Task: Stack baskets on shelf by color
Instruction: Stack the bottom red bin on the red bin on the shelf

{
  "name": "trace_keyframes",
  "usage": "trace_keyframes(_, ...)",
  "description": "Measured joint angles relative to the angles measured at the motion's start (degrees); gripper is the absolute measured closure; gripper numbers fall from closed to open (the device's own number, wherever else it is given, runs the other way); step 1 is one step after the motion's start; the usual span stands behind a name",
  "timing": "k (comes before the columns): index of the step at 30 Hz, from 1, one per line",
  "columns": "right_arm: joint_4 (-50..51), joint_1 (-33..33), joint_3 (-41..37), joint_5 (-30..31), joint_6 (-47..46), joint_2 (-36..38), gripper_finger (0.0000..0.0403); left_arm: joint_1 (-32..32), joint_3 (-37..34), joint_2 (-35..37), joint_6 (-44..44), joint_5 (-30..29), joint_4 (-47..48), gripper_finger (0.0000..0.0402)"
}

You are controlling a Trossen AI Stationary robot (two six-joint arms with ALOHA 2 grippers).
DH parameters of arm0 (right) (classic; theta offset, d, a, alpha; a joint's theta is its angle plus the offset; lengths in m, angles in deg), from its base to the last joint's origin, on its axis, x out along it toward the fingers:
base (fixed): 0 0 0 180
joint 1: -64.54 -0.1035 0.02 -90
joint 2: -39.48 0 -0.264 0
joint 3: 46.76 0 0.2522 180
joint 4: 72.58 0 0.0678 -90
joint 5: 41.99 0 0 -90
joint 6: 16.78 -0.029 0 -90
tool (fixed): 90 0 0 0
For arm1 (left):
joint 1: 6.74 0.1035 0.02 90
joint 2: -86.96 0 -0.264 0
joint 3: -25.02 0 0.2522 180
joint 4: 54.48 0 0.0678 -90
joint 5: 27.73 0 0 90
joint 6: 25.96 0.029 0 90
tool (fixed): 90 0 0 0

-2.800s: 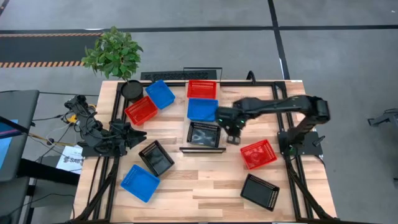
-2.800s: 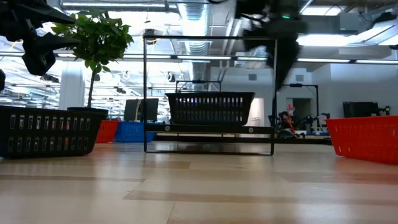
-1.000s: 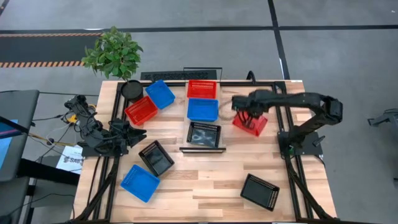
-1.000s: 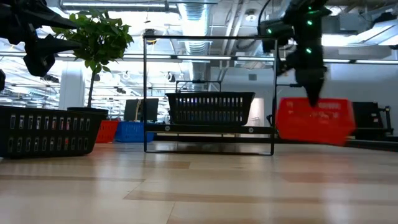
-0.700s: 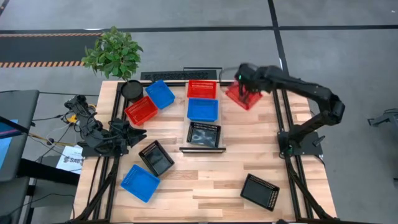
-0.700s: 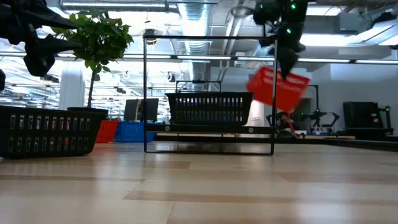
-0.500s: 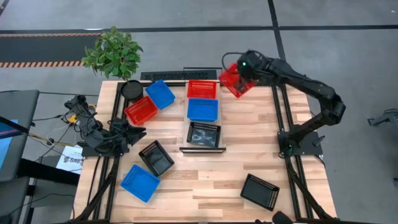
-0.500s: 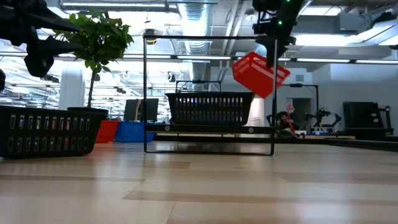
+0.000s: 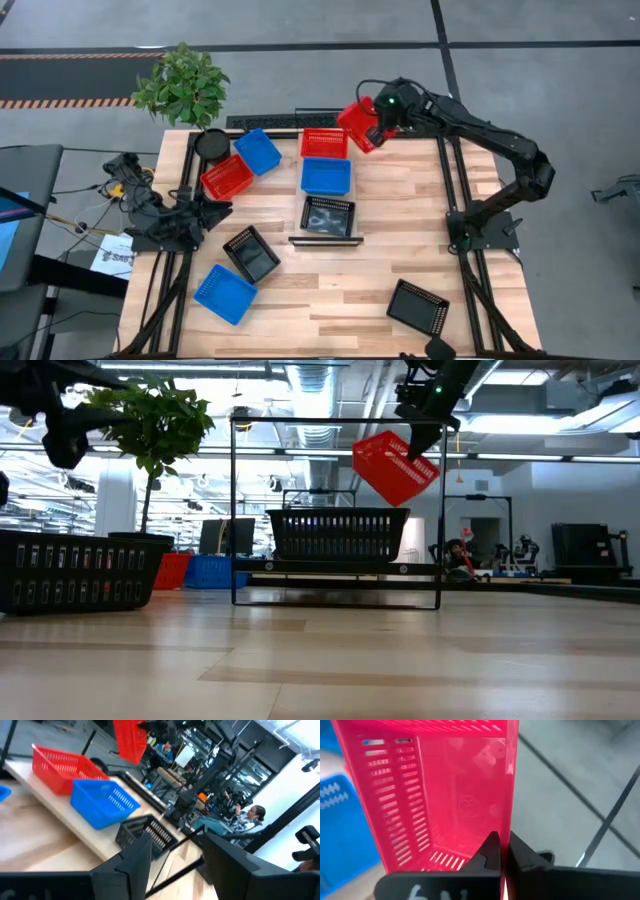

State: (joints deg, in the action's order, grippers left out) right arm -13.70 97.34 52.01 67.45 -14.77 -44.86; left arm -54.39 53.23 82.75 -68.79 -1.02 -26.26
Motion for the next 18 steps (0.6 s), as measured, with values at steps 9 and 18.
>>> trace_keyframes(9,-12.85,3.68,-0.13,-9.08,5.95,-1.4,0.0393,0.0,7.75,0.0,10.31,-0.15,0.37,0.0234)
trace_keyframes(18,-17.62,4.32,0.01,-13.89,10.27,-1.73,0.0392,0.01,14.03,0.0,14.98,-1.48,6.26,0.0234)
